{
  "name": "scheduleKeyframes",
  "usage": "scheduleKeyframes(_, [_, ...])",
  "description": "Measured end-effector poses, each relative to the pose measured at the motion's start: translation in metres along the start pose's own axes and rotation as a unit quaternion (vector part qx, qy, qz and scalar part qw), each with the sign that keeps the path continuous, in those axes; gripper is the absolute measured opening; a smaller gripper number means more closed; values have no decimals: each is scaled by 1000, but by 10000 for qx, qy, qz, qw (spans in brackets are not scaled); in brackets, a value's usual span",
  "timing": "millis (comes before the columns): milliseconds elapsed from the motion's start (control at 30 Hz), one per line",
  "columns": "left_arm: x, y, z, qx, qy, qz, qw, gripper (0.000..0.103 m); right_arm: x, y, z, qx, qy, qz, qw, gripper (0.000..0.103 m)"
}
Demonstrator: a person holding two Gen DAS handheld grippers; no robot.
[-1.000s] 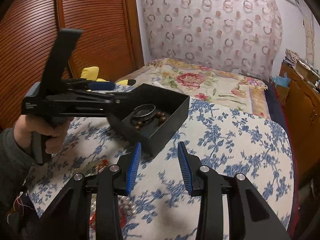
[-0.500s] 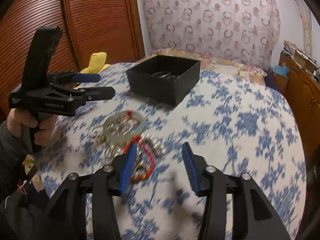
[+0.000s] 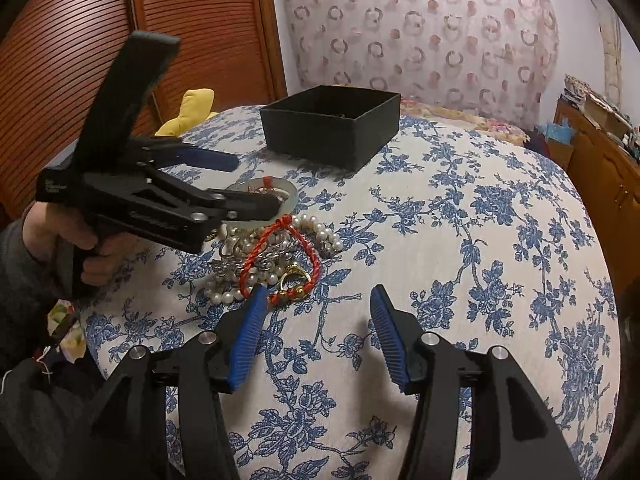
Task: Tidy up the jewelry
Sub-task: 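Grasp the jade bangle with the left gripper while the right gripper grasps the red cord bracelet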
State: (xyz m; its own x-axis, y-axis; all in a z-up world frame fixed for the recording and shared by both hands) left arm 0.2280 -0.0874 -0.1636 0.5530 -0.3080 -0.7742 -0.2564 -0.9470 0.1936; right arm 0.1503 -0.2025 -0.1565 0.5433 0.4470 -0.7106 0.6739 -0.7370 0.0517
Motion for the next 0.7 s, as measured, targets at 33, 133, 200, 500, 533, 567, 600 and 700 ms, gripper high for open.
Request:
scheduleKeyframes(33, [3,0,0,-9,-40,-16,10000,92,0,-1,-1,2,15,-13,10000,56])
scheduleKeyframes(133, [5,0,0,-14,-76,-9,10000,91,-1,-5,-3,-16,61,-77,10000,56])
scheduleKeyframes(200, [6,0,0,-34,-123,50,9999,88,-1,-9,-4,-44,71,-134,9999,56])
scheduleKeyframes(500, [0,-7,2,-186,-143,223,9995,69,3,-27,-9,-299,53,-329,9990,56])
scheduleKeyframes(533, [-2,-8,3,-199,-122,229,9995,69,5,-28,-11,-328,52,-338,9989,53])
scheduleKeyframes(567, [-4,-10,3,-215,-103,229,9995,69,6,-30,-12,-364,50,-367,9987,52])
scheduleKeyframes(600, [-6,-12,3,-240,-83,231,9994,69,6,-32,-13,-387,49,-382,9985,48])
scheduleKeyframes(700, [-12,-17,3,-282,9,168,9995,69,9,-34,-17,-452,54,-441,9980,40])
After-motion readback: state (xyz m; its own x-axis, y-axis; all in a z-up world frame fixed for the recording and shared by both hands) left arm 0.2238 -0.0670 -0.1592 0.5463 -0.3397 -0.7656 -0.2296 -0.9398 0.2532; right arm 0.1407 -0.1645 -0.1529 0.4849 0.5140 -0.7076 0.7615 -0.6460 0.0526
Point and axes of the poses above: each gripper's, at about its wrist camera, not at the fingertips, and x roughly the way its jaws point, y to its right, z to its underside, the point moved 7 cm from there along x, roughly the way its jaws point, and after that the axes turned 14 degrees about -x, right-handed, at the moved point
